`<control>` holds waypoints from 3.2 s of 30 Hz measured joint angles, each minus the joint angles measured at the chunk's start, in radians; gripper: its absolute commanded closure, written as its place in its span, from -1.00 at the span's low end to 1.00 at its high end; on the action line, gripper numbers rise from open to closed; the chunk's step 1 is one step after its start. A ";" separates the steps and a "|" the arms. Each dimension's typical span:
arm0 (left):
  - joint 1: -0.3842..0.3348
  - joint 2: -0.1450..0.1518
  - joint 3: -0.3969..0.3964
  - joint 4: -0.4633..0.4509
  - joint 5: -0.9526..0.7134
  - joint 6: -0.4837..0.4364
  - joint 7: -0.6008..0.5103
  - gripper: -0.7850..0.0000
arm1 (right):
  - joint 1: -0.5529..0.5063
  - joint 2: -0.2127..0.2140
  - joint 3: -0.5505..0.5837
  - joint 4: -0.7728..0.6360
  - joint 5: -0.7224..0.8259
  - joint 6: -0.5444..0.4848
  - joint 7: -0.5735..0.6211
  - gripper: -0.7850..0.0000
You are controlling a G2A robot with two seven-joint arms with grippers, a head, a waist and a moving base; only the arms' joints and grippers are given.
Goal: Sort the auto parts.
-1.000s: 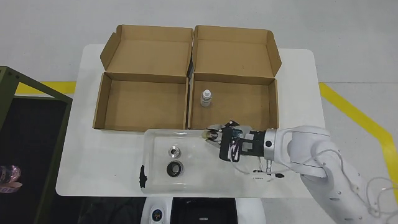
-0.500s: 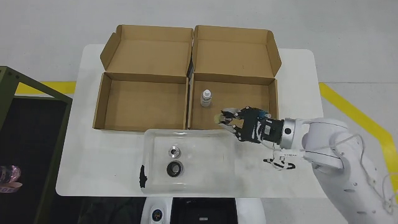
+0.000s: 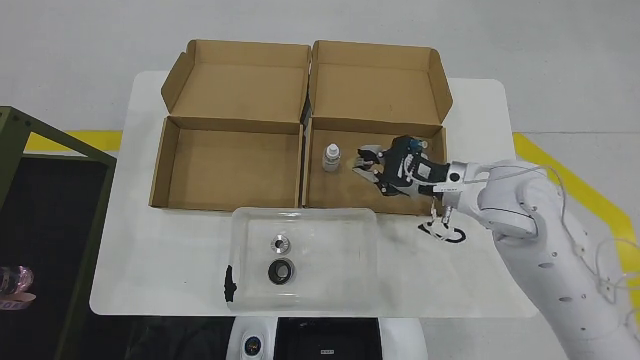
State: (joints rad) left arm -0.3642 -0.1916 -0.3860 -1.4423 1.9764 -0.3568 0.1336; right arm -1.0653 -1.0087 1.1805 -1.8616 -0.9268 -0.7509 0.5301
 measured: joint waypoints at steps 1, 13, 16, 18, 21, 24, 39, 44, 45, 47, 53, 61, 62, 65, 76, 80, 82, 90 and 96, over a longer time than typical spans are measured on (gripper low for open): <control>0.000 0.000 0.000 0.000 0.000 0.000 0.000 -1.00 | 0.009 -0.001 -0.008 0.010 0.000 0.004 0.004 1.00; 0.000 0.000 0.000 0.000 0.000 0.000 0.000 -1.00 | 0.089 -0.017 -0.099 0.113 -0.042 0.044 0.066 1.00; 0.000 0.000 0.000 0.000 0.000 0.000 0.000 -1.00 | 0.103 -0.020 -0.114 0.135 -0.058 0.058 0.083 1.00; 0.000 0.000 0.000 0.000 0.000 0.000 0.000 -1.00 | 0.114 -0.022 -0.127 0.150 -0.070 0.063 0.097 1.00; 0.000 0.000 0.000 0.000 0.000 0.000 0.000 -1.00 | 0.136 -0.027 -0.151 0.173 -0.089 0.069 0.117 1.00; 0.000 0.000 0.000 0.000 0.000 0.000 0.000 -1.00 | 0.159 -0.034 -0.179 0.193 -0.114 0.080 0.141 1.00; 0.000 0.000 0.000 0.000 0.000 0.000 0.000 -1.00 | 0.222 -0.073 -0.309 0.299 -0.196 0.162 0.165 1.00; 0.000 0.000 0.000 0.000 0.000 0.000 0.000 -1.00 | 0.231 -0.082 -0.326 0.318 -0.210 0.177 0.165 1.00; 0.000 0.000 0.000 0.000 0.000 0.000 0.000 -1.00 | 0.234 -0.083 -0.328 0.322 -0.211 0.178 0.165 0.97; 0.000 0.000 0.000 0.000 0.000 0.000 0.000 -1.00 | 0.239 -0.087 -0.334 0.329 -0.214 0.181 0.165 0.84; 0.000 0.000 0.000 0.000 0.000 0.000 0.000 -1.00 | 0.248 -0.097 -0.353 0.347 -0.221 0.190 0.166 0.50; 0.000 0.000 0.000 0.000 0.000 0.000 0.000 -1.00 | 0.252 -0.105 -0.354 0.333 -0.221 0.193 0.156 -0.18; 0.000 0.000 0.000 0.000 0.000 0.000 0.000 -1.00 | 0.248 -0.103 -0.348 0.325 -0.220 0.190 0.154 -0.25; 0.000 0.000 0.000 0.000 0.000 0.000 0.000 -1.00 | 0.231 -0.097 -0.322 0.294 -0.212 0.177 0.148 -0.42; 0.000 0.000 0.000 0.000 0.000 0.000 0.000 -1.00 | 0.088 -0.051 -0.164 0.095 -0.177 0.132 0.137 -0.74; 0.000 0.000 0.000 0.000 0.000 0.000 0.000 -1.00 | 0.026 -0.037 -0.117 0.012 -0.171 0.114 0.131 -0.76; 0.000 0.000 0.000 0.000 0.000 0.000 0.000 -1.00 | 0.003 -0.033 -0.104 -0.023 -0.168 0.106 0.126 -0.76; 0.000 0.000 0.000 0.000 0.000 0.000 0.000 -1.00 | -0.063 -0.028 -0.123 -0.164 -0.175 0.077 0.106 -0.85; 0.000 0.000 0.000 0.000 0.000 0.000 0.000 -1.00 | -0.063 -0.039 -0.204 -0.211 -0.218 0.076 0.086 -0.75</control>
State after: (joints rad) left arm -0.3642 -0.1917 -0.3860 -1.4423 1.9764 -0.3568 0.1336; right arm -1.1287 -1.0473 0.9767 -2.0730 -1.1447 -0.6747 0.6160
